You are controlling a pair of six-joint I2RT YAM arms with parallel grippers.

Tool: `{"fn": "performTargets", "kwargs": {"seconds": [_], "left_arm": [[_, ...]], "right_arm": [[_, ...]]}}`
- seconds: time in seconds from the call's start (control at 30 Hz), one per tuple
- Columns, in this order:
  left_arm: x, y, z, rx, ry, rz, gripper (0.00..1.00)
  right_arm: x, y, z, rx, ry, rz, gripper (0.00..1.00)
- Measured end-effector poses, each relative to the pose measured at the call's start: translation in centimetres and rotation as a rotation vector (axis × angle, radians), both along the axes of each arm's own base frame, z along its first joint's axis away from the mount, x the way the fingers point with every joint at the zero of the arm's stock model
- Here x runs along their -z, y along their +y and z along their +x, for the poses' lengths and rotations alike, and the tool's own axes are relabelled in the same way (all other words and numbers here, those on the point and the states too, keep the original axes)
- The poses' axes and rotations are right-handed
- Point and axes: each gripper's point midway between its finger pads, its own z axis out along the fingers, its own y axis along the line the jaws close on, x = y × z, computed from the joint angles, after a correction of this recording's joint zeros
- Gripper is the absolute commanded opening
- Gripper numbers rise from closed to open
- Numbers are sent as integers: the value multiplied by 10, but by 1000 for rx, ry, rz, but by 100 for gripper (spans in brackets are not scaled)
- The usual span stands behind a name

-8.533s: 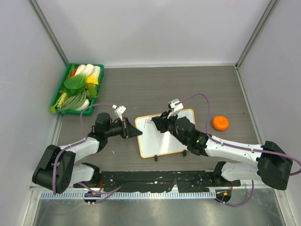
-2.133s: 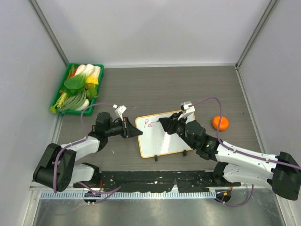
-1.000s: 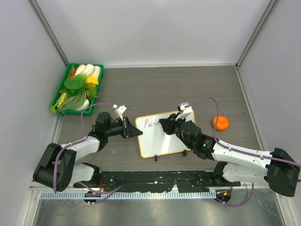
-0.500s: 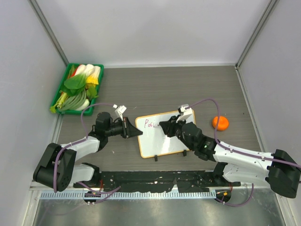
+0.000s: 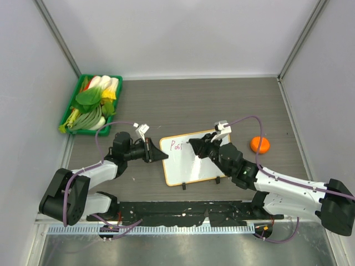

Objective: Write a sentence on the whiteboard
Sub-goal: Write on the whiteboard at the whiteboard stand.

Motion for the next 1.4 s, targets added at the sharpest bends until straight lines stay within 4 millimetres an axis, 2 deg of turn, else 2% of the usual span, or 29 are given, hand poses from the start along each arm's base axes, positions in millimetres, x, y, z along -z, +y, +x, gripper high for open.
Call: {"fn": "performTargets", "kwargs": {"seconds": [0.27,0.43,0.73,0.9,1.17,1.27,1.4], "left_arm": [[0,0,0,0,0,0,0],[0,0,0,0,1,0,0],[0,0,0,-1,2,1,0],[0,0,0,0,1,0,0],[0,0,0,0,1,0,0],[0,0,0,0,1,0,0],[0,0,0,0,1,0,0]], "right_arm": [[-2,2,14,52,-22,-38,1],[6,1,17,66,-15,-64,1],[7,1,19,73,-15,-64,1],[-1,-2,16,72,-24,-44,1],[-42,-17,8,78,-87,83,1],[-41,-18,8,79,-85,87,1],[-26,-21,7,76,-63,60,1]]}}
